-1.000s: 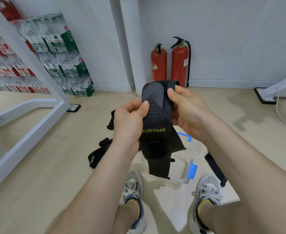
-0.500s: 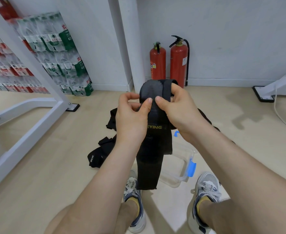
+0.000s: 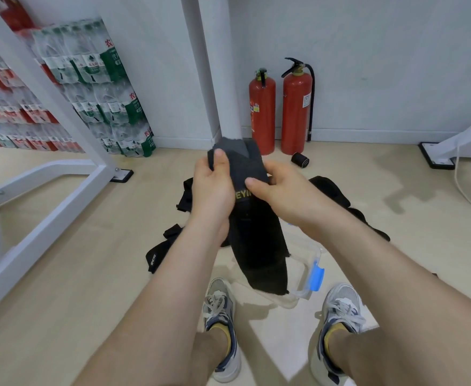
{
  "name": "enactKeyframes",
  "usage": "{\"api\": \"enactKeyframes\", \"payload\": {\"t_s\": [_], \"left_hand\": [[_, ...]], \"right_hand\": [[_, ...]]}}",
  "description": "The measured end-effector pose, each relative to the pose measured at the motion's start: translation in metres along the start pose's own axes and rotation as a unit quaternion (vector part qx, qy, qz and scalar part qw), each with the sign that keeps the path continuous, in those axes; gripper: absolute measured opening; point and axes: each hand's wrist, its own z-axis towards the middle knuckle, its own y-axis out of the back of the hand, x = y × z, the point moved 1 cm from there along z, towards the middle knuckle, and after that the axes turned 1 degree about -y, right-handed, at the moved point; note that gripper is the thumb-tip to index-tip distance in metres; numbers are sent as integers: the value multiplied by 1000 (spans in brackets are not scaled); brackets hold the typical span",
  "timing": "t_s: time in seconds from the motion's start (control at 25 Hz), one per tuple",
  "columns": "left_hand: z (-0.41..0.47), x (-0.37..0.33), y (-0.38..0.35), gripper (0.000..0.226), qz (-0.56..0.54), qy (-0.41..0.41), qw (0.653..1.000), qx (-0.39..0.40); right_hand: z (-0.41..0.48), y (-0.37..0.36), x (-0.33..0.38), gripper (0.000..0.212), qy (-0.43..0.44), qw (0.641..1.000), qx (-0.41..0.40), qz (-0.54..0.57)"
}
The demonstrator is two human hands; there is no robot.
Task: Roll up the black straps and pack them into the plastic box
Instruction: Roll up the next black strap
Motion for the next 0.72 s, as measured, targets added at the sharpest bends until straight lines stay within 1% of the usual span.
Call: {"api": "enactKeyframes", "payload": {"t_s": [0.04,0.08,0.16,0.2,0.24,0.28,0.36,0.4,0.44,0.48,0.52,0.56,0.6,0.64,0.72], "left_hand": [[1,-3,3,23,-32,37,998,24],[-1,-5,5,18,-30,60,996,67],[-9,-4,7,13,58,44,984,161],[-13,-2,6,17,87,26,979,183],[-16,1,5,22,84,12,979,188],[-18,3,4,24,56,0,982,179],[-15,4,4,18,-6,-18,991,131],[-11,3,6,14,-18,-29,994,100],[-7,2,8,12,-13,-37,997,73],[-5,-1,11,13,4,-35,998,50],[-3,-1,12,16,24,-21,999,44],[-4,-2,12,22,40,-1,998,57],[-6,-2,11,29,54,17,995,82],[-8,-4,9,33,66,26,991,110],[-14,-10,7,27,64,28,984,162]], "right_hand": [[2,0,-4,22,9,999,-30,-23],[4,0,-5,22,18,997,-79,-18],[7,3,-2,17,40,984,-172,11],[10,5,0,16,46,980,-196,2],[11,7,1,19,46,979,-198,-19],[11,7,1,28,37,982,-181,-49],[7,8,2,47,24,987,-109,-118],[4,9,3,47,22,989,-60,-131],[-1,10,5,41,17,992,1,-122],[-7,10,6,34,3,992,64,-106],[-12,9,7,34,-5,989,111,-99],[-15,7,4,39,-3,986,132,-99],[-15,3,-1,42,1,988,122,-94],[-14,-1,-5,41,8,992,95,-76],[-11,-5,-4,31,9,998,58,-29]]}}
